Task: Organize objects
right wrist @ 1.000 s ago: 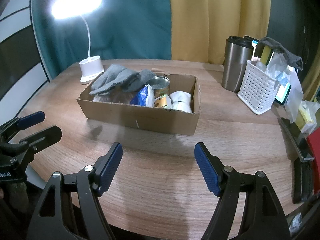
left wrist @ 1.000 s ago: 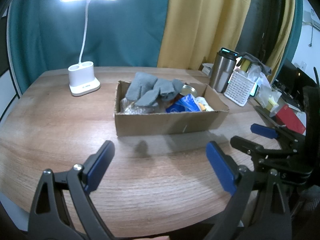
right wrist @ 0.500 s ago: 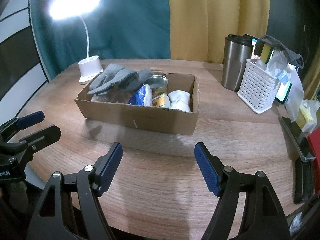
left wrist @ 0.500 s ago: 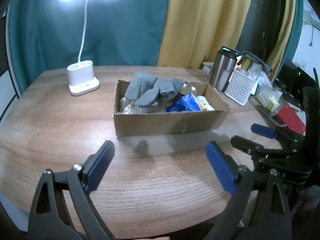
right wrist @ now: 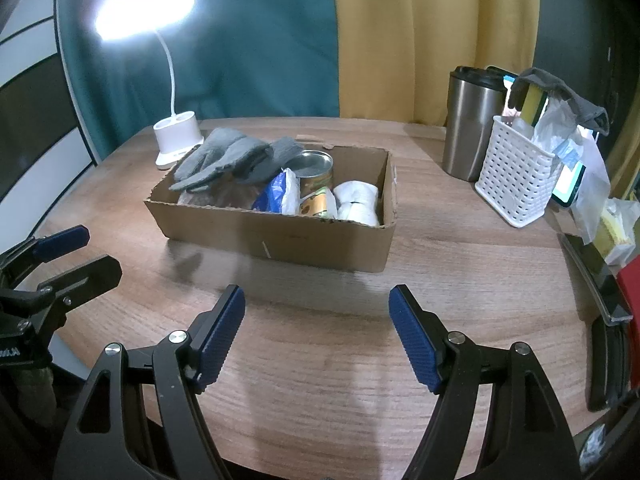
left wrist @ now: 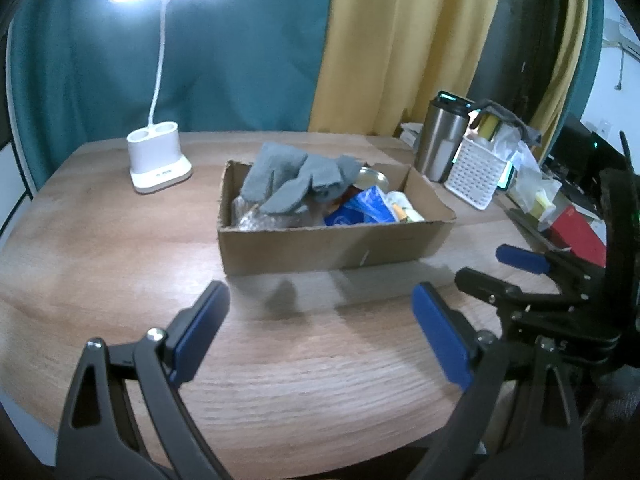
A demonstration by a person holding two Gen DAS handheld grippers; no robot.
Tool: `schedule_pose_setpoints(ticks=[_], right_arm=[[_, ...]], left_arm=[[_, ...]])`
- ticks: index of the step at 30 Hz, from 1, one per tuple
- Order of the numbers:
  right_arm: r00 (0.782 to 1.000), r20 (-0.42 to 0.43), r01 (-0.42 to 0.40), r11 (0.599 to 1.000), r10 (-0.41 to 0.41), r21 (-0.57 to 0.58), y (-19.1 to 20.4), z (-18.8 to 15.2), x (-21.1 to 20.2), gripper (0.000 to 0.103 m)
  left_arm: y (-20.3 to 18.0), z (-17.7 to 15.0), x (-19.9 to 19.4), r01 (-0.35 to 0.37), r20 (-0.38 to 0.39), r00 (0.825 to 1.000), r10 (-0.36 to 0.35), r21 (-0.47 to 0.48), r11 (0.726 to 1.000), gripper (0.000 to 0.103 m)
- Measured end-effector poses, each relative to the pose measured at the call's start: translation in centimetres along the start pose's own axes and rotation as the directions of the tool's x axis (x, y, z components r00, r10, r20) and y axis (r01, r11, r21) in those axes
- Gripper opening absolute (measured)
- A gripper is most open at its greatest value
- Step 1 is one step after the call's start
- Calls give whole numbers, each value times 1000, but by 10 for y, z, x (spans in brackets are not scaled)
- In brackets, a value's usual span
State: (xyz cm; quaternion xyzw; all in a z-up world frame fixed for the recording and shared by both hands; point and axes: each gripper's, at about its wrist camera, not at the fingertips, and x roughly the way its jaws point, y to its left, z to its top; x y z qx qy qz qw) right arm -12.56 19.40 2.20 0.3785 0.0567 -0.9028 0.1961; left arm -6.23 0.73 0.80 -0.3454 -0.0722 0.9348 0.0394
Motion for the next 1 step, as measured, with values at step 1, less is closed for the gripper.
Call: schedule_pose_setpoints(ticks=[1], right_arm=[[1000,1,-1,1000,1,0,0,0,0,77]], left_arm=[[0,1,1,0,-3,1000,0,-2,1000,94]])
